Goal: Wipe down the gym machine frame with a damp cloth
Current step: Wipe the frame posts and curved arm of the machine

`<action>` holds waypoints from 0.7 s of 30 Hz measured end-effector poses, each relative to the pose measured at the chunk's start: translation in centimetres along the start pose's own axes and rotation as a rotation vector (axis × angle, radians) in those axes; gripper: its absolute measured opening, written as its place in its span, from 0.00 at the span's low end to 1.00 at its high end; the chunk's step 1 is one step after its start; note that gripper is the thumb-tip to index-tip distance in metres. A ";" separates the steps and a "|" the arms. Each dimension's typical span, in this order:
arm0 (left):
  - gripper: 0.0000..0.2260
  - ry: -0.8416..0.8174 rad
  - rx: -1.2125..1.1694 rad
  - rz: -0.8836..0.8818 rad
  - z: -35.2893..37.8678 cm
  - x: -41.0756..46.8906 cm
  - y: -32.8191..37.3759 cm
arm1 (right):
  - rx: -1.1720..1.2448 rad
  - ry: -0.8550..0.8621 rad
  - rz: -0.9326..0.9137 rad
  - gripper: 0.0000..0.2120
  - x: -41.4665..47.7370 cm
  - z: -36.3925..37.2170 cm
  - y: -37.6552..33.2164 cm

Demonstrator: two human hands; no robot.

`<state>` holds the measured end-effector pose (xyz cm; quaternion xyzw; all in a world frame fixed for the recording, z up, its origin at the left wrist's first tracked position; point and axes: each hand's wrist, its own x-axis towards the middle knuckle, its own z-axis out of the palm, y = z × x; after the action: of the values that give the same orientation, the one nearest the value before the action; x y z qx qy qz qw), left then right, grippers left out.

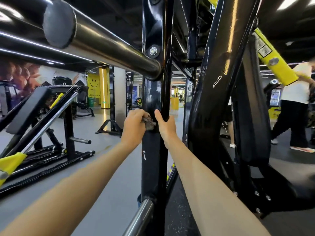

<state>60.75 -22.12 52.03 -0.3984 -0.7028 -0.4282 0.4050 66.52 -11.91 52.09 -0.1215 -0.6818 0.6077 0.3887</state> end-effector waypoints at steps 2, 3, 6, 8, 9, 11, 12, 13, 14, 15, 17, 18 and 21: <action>0.15 0.101 -0.092 -0.089 -0.3 3.5 1.3 | -0.004 -0.016 -0.012 0.34 0.4 0.0 0.2; 0.16 0.156 -0.111 -0.111 -0.2 4.3 1.7 | 0.000 -0.019 -0.016 0.35 0.4 0.0 0.3; 0.18 0.149 -0.106 -0.092 1.0 0.7 1.0 | 0.018 -0.008 -0.022 0.33 0.4 0.1 0.3; 0.18 0.066 -0.071 -0.047 1.7 -3.7 -0.6 | 0.013 0.001 -0.028 0.33 0.1 0.1 0.3; 0.18 0.041 -0.064 -0.030 1.6 -4.8 -1.3 | 0.012 0.002 -0.029 0.33 0.1 0.2 0.2; 0.17 0.038 -0.071 -0.043 1.2 -4.1 -1.2 | 0.029 -0.004 -0.037 0.32 0.0 0.2 0.3; 0.17 0.047 -0.091 -0.074 0.8 -2.8 -0.5 | 0.032 -0.007 -0.035 0.32 0.0 0.1 0.2; 0.16 0.068 -0.107 -0.091 0.5 -1.2 0.2 | 0.025 -0.015 -0.030 0.33 -0.2 0.1 -0.1; 0.16 0.094 -0.121 -0.089 0.1 0.6 0.9 | 0.013 -0.024 -0.023 0.33 -0.5 0.0 -0.4; 0.17 0.118 -0.134 -0.079 -0.2 2.5 1.5 | 0.004 -0.042 -0.021 0.31 -0.7 -0.2 -0.6; 0.18 0.155 -0.163 -0.087 -0.6 5.7 2.0 | -0.001 -0.067 -0.010 0.26 -1.2 -0.6 -0.7; 0.19 0.176 -0.179 -0.110 -0.7 6.7 2.1 | 0.003 -0.076 0.003 0.25 -1.5 -0.9 -0.7; 0.21 0.188 -0.148 -0.018 -0.3 5.9 1.7 | 0.029 -0.104 0.045 0.25 -1.4 -1.4 -0.5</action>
<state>60.28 -20.56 57.93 -0.3790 -0.6316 -0.5180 0.4348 68.60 -11.88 51.97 -0.0994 -0.6893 0.6315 0.3409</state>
